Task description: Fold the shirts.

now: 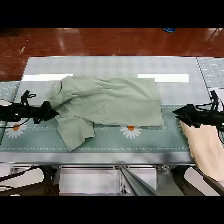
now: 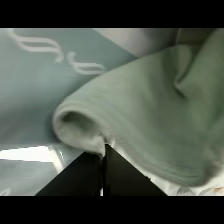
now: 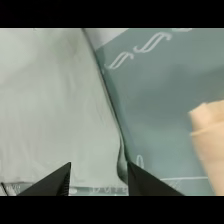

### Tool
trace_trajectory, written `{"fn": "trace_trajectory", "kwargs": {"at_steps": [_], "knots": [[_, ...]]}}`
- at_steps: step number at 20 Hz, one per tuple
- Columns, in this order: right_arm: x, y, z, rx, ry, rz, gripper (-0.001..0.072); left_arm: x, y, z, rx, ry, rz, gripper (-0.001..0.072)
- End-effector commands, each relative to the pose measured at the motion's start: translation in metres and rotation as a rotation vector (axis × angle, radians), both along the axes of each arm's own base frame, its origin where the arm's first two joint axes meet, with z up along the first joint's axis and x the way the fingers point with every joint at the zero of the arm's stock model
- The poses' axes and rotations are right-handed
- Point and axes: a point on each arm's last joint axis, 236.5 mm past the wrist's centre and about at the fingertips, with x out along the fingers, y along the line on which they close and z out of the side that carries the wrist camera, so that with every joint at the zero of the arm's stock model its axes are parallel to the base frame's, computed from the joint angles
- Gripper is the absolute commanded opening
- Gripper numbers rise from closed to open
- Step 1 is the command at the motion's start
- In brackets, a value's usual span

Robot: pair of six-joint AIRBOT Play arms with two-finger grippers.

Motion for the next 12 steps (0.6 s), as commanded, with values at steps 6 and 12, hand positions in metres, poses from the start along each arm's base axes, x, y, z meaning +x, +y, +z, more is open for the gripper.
{"fn": "trace_trajectory", "kwargs": {"at_steps": [6,12], "knots": [[-0.075,0.029,-0.041,0.074,0.287,0.059,0.0407,0.01,-0.021,0.021,-0.06,-0.019,-0.111,0.0016],[-0.046,0.049,-0.061,0.038,0.248,0.017,0.0407,0.008,-0.024,0.022,-0.069,-0.011,-0.121,0.0016]]}}
